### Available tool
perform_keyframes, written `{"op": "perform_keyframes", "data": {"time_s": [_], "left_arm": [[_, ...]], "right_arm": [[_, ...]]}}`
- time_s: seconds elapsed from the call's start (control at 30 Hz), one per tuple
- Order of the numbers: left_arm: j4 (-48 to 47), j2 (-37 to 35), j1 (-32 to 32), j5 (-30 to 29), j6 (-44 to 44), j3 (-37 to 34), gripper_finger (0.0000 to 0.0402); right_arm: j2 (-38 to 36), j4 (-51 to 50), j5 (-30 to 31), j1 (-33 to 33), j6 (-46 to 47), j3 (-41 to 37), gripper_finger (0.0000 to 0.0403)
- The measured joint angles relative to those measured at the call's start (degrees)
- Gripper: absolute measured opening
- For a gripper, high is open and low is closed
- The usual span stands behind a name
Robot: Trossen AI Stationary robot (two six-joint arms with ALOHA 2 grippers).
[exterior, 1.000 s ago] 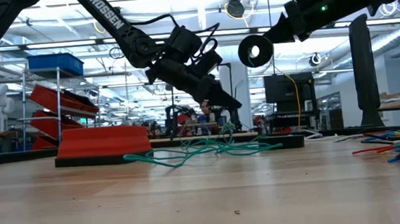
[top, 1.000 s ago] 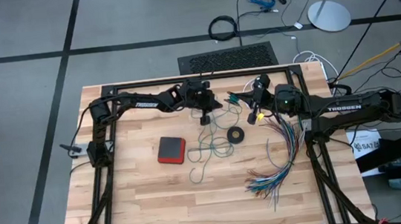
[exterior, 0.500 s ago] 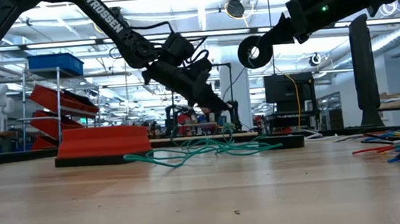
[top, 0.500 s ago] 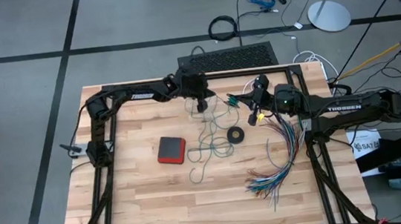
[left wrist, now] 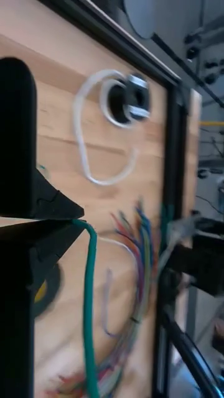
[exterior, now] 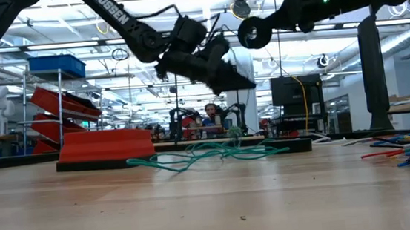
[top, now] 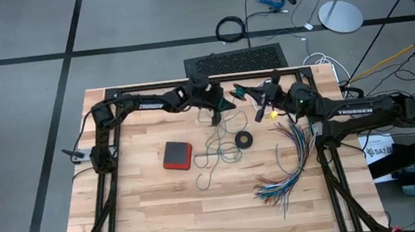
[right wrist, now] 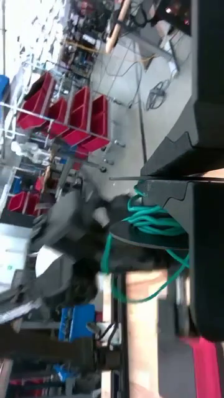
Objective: Coiling cords
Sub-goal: Coil the green wire cable on the spool
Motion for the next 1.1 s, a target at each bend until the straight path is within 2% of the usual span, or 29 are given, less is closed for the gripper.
{"op": "perform_keyframes", "data": {"time_s": [0.2,0.43,0.63,1.1], "left_arm": [[-2.1,-0.6,-0.8,0.0,-1.5,2.6,0.0000],[-9.2,-5.0,0.8,0.0,-1.1,2.8,0.0000],[-11.3,-7.1,1.7,0.0,-2.7,2.8,0.0000],[-13.7,-7.0,0.9,-2.4,-7.6,2.6,0.0000]], "right_arm": [[1.3,-0.2,0.0,-0.7,0.8,0.0,0.0000],[1.3,-5.2,1.2,-0.7,0.0,0.0,0.0000],[2.1,-6.3,1.5,-0.7,-0.4,0.0,0.0000],[14.4,7.3,7.3,-0.7,-3.2,0.0,0.0000]]}}
